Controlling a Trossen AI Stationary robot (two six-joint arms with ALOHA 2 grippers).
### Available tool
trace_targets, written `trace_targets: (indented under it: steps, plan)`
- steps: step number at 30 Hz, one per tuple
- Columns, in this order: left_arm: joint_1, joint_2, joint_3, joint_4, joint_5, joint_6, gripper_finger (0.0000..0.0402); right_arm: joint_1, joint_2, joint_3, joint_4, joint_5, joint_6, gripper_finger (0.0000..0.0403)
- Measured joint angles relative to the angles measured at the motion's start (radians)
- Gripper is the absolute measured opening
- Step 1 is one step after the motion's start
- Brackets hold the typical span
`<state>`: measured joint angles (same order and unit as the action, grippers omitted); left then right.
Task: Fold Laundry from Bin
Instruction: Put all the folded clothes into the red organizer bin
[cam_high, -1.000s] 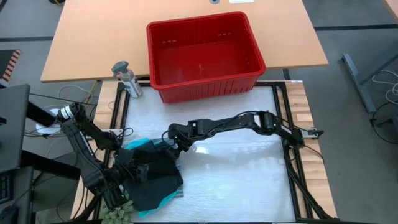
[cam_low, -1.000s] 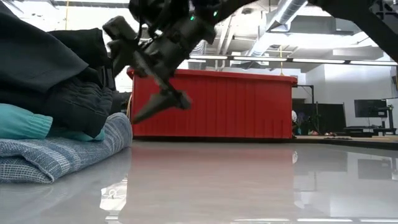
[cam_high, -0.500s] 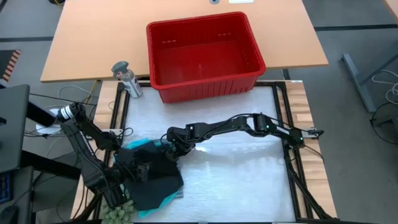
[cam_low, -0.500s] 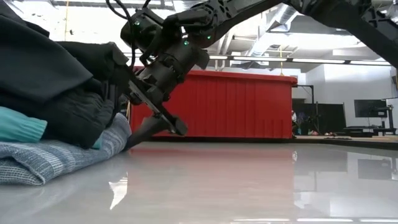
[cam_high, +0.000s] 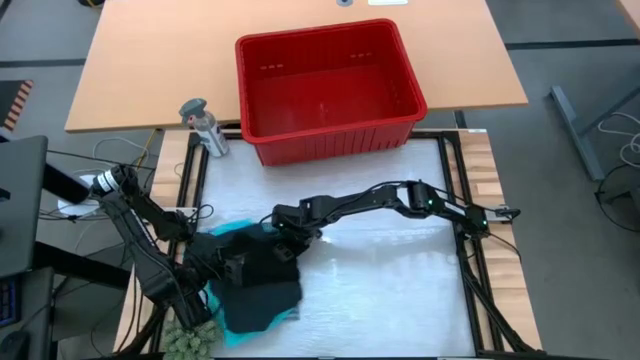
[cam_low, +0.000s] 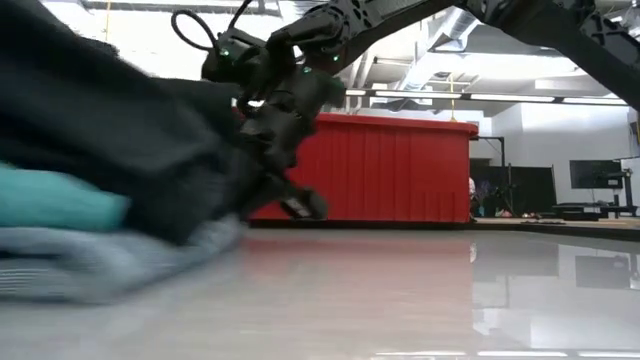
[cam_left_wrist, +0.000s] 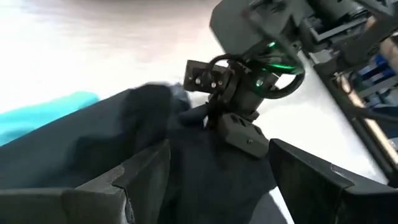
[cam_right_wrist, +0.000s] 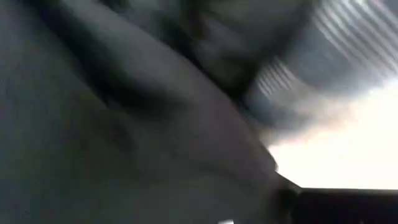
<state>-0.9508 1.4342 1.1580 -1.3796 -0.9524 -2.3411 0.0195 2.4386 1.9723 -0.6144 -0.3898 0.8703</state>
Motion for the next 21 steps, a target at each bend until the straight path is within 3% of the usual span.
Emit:
trace_targets:
  steps: [6,11,21]
  plan:
    - [0.013,0.0,0.0,0.006,-0.058,-0.009,0.0261,-0.024,-0.025,0.001,-0.26,0.101,-0.119,0.0033]
    - [0.05,0.0,0.0,0.026,0.027,-0.03,0.0261,-0.06,-0.077,-0.004,-0.417,0.185,-0.211,0.0033]
    - [0.151,-0.016,-0.002,0.233,-0.008,0.028,0.0261,-0.194,-0.187,-0.027,-0.663,0.377,-0.345,0.0033]
